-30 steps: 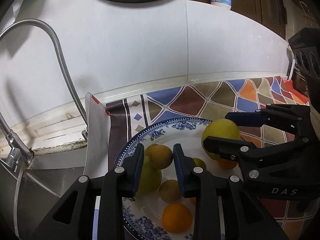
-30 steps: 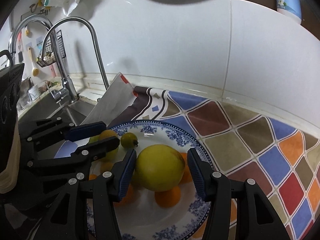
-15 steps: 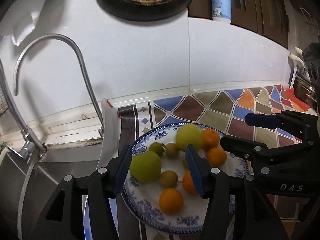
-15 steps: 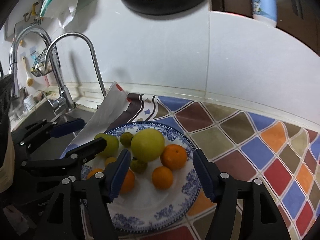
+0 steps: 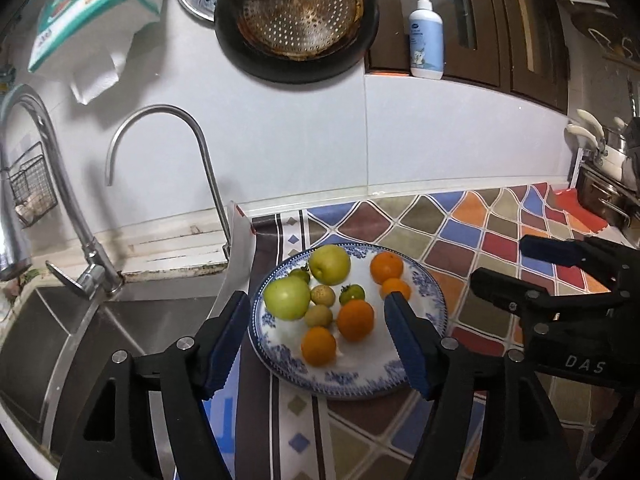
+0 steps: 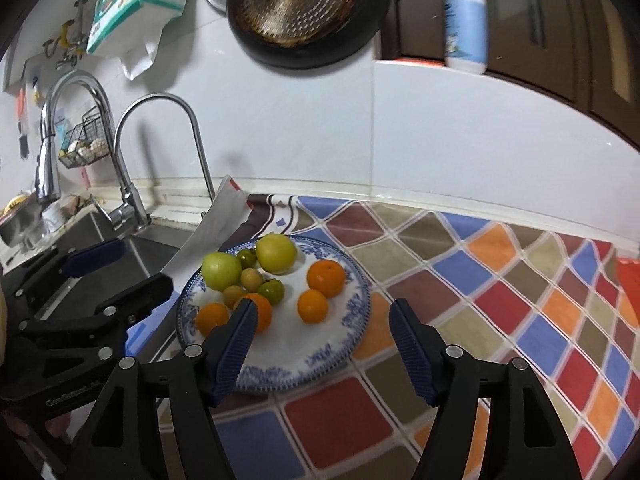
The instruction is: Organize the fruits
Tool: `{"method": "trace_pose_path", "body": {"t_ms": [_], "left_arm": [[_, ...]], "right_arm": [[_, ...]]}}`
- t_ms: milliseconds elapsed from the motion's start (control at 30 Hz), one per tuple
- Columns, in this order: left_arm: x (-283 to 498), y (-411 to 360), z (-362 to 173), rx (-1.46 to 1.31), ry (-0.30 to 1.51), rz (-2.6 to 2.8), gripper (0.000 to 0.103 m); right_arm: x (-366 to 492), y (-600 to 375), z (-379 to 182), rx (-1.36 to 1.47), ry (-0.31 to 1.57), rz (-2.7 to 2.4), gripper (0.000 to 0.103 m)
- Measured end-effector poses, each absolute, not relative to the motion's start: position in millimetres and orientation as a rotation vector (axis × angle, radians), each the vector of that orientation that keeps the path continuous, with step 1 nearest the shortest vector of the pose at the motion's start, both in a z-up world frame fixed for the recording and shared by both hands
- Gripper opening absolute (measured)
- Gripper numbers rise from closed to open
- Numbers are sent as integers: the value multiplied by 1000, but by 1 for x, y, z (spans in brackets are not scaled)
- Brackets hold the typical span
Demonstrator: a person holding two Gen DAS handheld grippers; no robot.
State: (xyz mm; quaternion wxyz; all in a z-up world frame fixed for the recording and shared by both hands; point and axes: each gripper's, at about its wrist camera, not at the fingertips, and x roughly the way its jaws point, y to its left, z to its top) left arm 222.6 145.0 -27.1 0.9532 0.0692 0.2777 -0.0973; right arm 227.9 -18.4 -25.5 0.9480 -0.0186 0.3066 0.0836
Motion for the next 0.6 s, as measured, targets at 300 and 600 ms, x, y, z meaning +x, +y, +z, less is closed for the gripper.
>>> {"method": "trace_pose_path", "body": {"t_ms": [300,600], "left_arm": [[172,133,-11,123,529,-137,82],[118,103,6,107,483,-118,90]], "right_arm": [[166,-38,-7,-49,560,79,79],[113,-73,10,-41,518,61,79]]}}
